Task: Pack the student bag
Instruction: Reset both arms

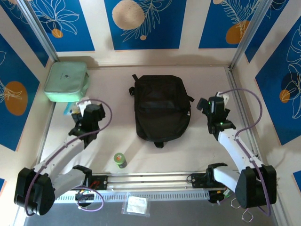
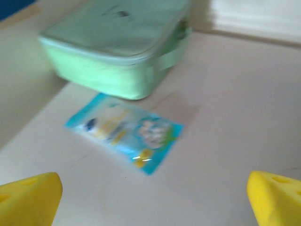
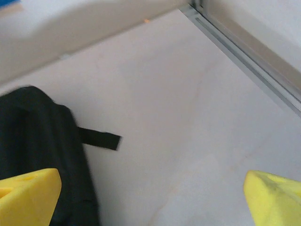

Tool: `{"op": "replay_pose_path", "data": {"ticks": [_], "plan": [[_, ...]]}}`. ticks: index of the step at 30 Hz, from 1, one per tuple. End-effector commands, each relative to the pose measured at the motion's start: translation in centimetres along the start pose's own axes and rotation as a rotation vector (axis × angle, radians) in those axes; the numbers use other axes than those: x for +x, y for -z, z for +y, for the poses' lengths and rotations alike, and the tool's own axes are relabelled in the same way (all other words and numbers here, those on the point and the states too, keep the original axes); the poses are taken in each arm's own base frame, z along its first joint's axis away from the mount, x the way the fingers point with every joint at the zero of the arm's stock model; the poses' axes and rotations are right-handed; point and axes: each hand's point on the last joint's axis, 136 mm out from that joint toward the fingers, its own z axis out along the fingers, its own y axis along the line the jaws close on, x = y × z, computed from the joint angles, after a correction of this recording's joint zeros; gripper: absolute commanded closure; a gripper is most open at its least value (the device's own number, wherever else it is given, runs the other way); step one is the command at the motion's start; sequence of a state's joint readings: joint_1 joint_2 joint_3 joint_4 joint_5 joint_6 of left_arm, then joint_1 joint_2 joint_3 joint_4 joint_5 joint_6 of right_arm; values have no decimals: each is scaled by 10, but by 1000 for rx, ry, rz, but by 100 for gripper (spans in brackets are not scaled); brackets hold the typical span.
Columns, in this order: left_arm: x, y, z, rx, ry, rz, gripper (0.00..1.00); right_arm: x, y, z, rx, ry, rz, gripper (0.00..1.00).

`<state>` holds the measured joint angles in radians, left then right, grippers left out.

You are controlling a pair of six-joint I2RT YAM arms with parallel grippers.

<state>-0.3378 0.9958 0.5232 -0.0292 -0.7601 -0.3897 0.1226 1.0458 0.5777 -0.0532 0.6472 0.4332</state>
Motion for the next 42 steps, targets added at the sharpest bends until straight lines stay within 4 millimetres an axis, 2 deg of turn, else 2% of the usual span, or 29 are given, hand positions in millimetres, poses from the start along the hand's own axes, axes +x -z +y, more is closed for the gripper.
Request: {"op": "replay_pose_path", "data": {"ticks": [1,3,7,11,14,18,22,24,31,35,38,42], "plan": [[-10,6,42,-176,40,-137,0,-12,-2,-11,36,7,-144,1],[-3,4,46,-170,14,-137,0,-1,-9,-12,30,50,-120,1],[13,-15,41,-121,-49,-109,1,17,-24,-4,-46,68,-103,1],[26,-38,13,18,-137,-70,1,22,-34,9,-151,82,-140,1],[26,-49,-10,113,-175,-80,1,17,-39,19,-206,112,-173,1],[21,-55,-38,246,-239,-141,1,11,-44,28,-270,129,-198,1],[17,-55,-52,346,-235,-190,1,13,-49,32,-300,139,-204,1],[16,-59,-55,380,-210,-203,0,16,-52,34,-314,137,-207,1],[34,-76,-63,411,-216,-178,1,21,-59,40,-349,146,-187,1],[38,-80,-63,405,-218,-159,1,30,-66,42,-357,159,-183,1],[37,-82,-63,397,-222,-158,1,32,-67,50,-366,196,-170,1],[35,-88,-56,341,-204,-145,0,30,-74,48,-326,190,-151,1]]}}
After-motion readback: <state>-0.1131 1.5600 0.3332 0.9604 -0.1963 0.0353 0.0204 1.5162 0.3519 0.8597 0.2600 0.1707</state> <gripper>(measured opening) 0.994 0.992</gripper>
